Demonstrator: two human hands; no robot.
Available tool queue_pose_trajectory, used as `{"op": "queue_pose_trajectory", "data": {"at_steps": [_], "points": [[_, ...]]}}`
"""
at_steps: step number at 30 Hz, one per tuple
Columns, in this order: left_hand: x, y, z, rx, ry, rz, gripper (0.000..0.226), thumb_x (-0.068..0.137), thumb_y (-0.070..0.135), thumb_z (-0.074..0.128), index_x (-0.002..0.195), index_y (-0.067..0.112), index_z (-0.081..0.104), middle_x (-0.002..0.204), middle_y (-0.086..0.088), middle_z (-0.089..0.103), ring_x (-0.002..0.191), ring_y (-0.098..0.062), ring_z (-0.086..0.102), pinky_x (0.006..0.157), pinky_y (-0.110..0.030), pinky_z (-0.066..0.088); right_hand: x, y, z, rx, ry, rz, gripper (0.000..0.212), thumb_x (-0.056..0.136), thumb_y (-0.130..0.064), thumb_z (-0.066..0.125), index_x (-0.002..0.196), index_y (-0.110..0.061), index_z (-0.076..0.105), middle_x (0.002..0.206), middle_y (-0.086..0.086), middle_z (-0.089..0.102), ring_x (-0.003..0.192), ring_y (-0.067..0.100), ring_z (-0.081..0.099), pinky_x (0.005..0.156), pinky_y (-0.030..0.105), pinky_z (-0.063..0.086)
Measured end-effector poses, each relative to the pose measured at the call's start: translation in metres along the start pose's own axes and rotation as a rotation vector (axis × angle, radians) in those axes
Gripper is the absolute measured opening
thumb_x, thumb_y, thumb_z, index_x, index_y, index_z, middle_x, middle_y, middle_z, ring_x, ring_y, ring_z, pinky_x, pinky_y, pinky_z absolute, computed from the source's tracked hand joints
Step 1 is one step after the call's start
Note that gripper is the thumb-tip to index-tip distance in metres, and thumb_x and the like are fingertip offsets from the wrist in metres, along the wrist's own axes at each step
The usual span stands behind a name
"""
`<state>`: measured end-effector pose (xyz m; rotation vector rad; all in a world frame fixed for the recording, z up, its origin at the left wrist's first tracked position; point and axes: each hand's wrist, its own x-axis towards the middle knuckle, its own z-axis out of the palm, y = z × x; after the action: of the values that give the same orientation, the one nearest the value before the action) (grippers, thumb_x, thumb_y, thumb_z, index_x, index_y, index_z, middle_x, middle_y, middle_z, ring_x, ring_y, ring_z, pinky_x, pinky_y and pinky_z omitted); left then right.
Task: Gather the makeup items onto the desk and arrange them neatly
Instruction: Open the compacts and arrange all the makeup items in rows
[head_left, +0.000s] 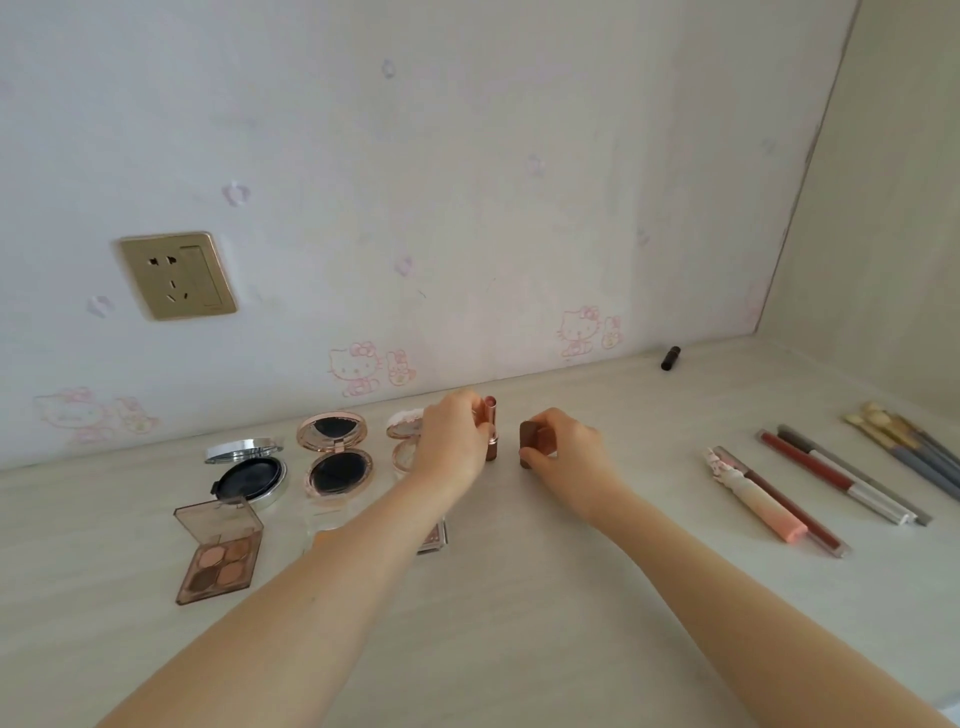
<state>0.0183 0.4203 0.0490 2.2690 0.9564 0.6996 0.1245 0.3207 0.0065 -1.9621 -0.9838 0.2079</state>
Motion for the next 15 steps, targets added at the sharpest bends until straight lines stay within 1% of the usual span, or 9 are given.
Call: {"op": "queue_pose_trajectory", "data": {"at_steps": [1, 2, 3, 4, 5, 7, 10, 11, 15], "points": [[0.001, -0.003, 0.001, 0.01, 0.005, 0.002, 0.007, 0.087, 0.01, 0.061, 0.091, 0.013, 0.065, 0.089, -0.002, 0.07, 0.084, -0.018, 0.06, 0.052, -0.022, 0.033, 0.003, 0.002, 0.002, 0.002, 0.001, 0.0, 0.016, 0.082, -0.012, 0.065, 0.092, -0.022, 0.059, 0.085, -0.003, 0.067, 0.082, 0.011, 0.061, 0.069, 0.016, 0.047], [0.002, -0.005, 0.001, 0.015, 0.007, 0.005, 0.006, 0.087, 0.011, 0.061, 0.092, 0.013, 0.065, 0.088, -0.003, 0.07, 0.085, -0.019, 0.061, 0.057, -0.027, 0.04, 0.006, 0.003, 0.003, -0.002, 0.004, -0.001, 0.016, 0.081, -0.014, 0.066, 0.093, -0.022, 0.059, 0.086, -0.005, 0.066, 0.081, 0.009, 0.06, 0.066, 0.013, 0.045], [0.003, -0.008, 0.001, 0.02, 0.006, 0.005, 0.006, 0.087, 0.011, 0.061, 0.091, 0.013, 0.064, 0.088, -0.004, 0.07, 0.087, -0.021, 0.062, 0.065, -0.031, 0.047, 0.008, 0.004, 0.004, -0.011, 0.005, 0.0, 0.016, 0.08, -0.015, 0.067, 0.093, -0.023, 0.06, 0.086, -0.007, 0.065, 0.081, 0.007, 0.059, 0.064, 0.012, 0.043], [0.003, -0.01, 0.001, 0.027, 0.005, 0.002, 0.005, 0.086, 0.012, 0.061, 0.091, 0.012, 0.064, 0.087, -0.004, 0.07, 0.088, -0.023, 0.062, 0.073, -0.036, 0.051, 0.011, 0.004, 0.004, -0.023, 0.004, 0.001, 0.017, 0.08, -0.016, 0.068, 0.094, -0.022, 0.06, 0.087, -0.008, 0.064, 0.082, 0.006, 0.058, 0.064, 0.013, 0.042], [0.004, -0.012, 0.0, 0.036, 0.006, -0.001, 0.004, 0.086, 0.012, 0.061, 0.09, 0.012, 0.063, 0.086, -0.005, 0.07, 0.088, -0.024, 0.062, 0.077, -0.04, 0.052, 0.014, 0.004, 0.005, -0.038, 0.003, 0.002, 0.018, 0.079, -0.017, 0.069, 0.094, -0.022, 0.061, 0.088, -0.007, 0.064, 0.081, 0.008, 0.057, 0.064, 0.016, 0.042], [0.006, -0.013, -0.001, 0.051, 0.005, -0.008, 0.004, 0.085, 0.012, 0.062, 0.089, 0.011, 0.063, 0.086, -0.006, 0.069, 0.089, -0.026, 0.062, 0.079, -0.042, 0.052, 0.018, 0.005, 0.008, -0.058, 0.003, 0.0, 0.02, 0.078, -0.018, 0.07, 0.096, -0.02, 0.061, 0.087, -0.007, 0.064, 0.082, 0.01, 0.057, 0.066, 0.017, 0.041], [0.009, -0.012, -0.003, 0.071, -0.014, -0.015, 0.003, 0.085, 0.01, 0.062, 0.088, 0.009, 0.063, 0.087, -0.009, 0.069, 0.091, -0.027, 0.062, 0.081, -0.043, 0.052, 0.022, 0.003, 0.014, -0.062, -0.001, -0.02, 0.022, 0.077, -0.018, 0.071, 0.097, -0.02, 0.061, 0.083, -0.011, 0.061, 0.081, 0.008, 0.055, 0.062, 0.011, 0.037], [0.01, -0.012, -0.003, 0.082, -0.019, -0.017, 0.003, 0.085, 0.01, 0.061, 0.087, 0.01, 0.063, 0.087, -0.009, 0.069, 0.091, -0.028, 0.061, 0.082, -0.043, 0.052, 0.024, 0.001, 0.016, -0.061, -0.005, -0.023, 0.022, 0.077, -0.018, 0.071, 0.097, -0.02, 0.061, 0.083, -0.011, 0.061, 0.081, 0.008, 0.055, 0.063, 0.012, 0.038], [0.012, -0.014, -0.003, 0.099, -0.008, -0.035, 0.005, 0.086, 0.012, 0.06, 0.089, 0.014, 0.064, 0.09, -0.006, 0.069, 0.092, -0.025, 0.062, 0.083, -0.038, 0.052, 0.031, -0.004, 0.024, -0.057, -0.019, -0.011, 0.023, 0.077, -0.016, 0.07, 0.098, -0.017, 0.062, 0.09, -0.005, 0.065, 0.087, 0.014, 0.058, 0.073, 0.024, 0.045]]}}
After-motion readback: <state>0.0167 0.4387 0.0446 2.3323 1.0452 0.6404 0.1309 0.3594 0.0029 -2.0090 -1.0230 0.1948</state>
